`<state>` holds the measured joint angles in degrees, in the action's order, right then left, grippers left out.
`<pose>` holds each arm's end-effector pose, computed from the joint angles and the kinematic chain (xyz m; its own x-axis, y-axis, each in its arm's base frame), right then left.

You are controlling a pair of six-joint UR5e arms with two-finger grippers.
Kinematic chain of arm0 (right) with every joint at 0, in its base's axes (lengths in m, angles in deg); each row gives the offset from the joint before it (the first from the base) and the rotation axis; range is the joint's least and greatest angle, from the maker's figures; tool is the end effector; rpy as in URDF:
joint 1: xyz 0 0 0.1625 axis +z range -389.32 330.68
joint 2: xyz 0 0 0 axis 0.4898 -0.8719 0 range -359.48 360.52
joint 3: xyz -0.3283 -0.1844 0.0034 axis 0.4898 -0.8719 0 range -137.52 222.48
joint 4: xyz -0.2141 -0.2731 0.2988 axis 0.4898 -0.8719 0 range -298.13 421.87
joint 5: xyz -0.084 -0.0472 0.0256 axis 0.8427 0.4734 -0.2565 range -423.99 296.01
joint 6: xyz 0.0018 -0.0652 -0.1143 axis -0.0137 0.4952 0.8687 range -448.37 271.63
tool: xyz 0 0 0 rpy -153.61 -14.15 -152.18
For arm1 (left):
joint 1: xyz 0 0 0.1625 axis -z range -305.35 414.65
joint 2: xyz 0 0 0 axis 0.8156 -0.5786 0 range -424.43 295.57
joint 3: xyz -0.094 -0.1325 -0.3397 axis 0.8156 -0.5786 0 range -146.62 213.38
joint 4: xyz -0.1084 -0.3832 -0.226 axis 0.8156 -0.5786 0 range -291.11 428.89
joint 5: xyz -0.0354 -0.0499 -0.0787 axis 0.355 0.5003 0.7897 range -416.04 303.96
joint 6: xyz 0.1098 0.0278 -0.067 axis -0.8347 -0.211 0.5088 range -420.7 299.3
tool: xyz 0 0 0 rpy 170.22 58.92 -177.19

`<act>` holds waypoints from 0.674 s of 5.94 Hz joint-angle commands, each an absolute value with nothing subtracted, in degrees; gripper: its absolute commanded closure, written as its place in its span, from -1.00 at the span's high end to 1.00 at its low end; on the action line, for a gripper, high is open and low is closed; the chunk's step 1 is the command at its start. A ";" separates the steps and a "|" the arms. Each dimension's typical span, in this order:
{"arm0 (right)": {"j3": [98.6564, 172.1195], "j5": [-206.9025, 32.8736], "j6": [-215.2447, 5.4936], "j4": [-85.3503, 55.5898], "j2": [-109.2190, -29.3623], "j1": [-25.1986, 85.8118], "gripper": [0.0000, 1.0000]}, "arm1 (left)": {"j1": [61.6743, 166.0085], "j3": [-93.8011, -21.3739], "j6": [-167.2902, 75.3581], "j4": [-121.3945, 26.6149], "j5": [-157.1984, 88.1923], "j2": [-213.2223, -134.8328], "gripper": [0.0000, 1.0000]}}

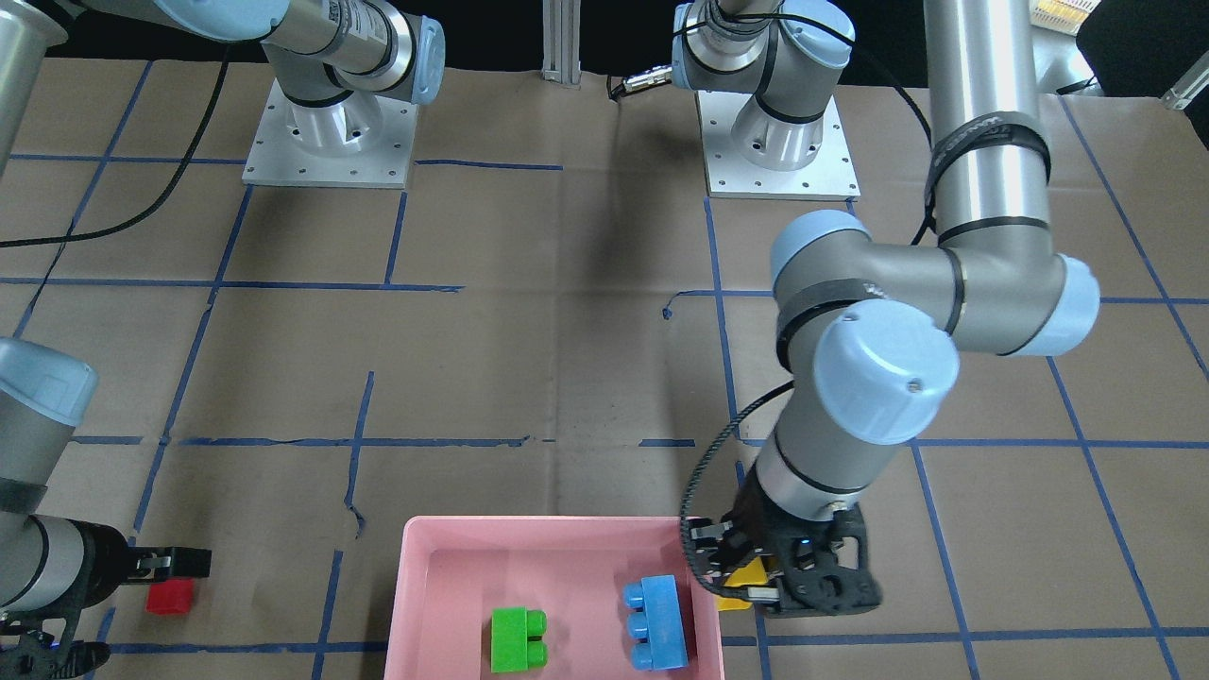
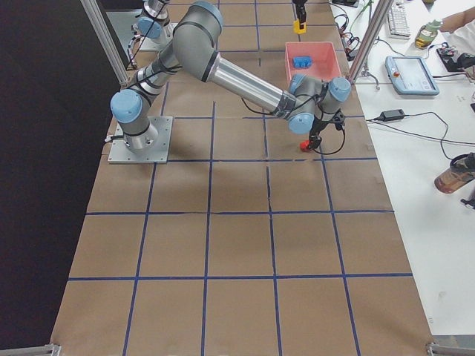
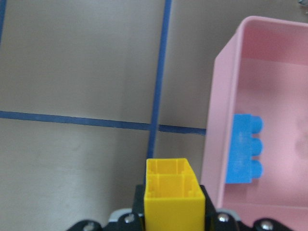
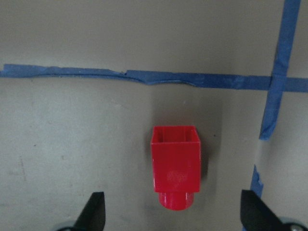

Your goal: Put all blocks into box

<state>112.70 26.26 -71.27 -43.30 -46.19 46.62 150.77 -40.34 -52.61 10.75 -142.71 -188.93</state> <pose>-0.0509 -0.7496 0.1172 -0.9980 -0.0509 -0.0385 -0.0558 0.9886 0.1399 -0.2210 -0.7379 0.2318 -0.9959 -0.0172 0.0890 -0.0369 0.9736 -0.2254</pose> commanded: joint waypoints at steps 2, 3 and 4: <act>112.71 28.38 -71.06 -43.34 -45.10 46.61 0.34 | 154.49 -37.02 -52.17 12.46 -143.05 -192.49 0.96; 112.44 28.29 -71.23 -43.43 -45.10 46.61 -0.02 | 154.49 -37.19 -52.61 10.90 -143.22 -190.84 0.97; 112.18 28.12 -71.32 -43.51 -45.10 46.61 -0.33 | 154.14 -36.76 -52.61 3.22 -145.49 -189.17 0.97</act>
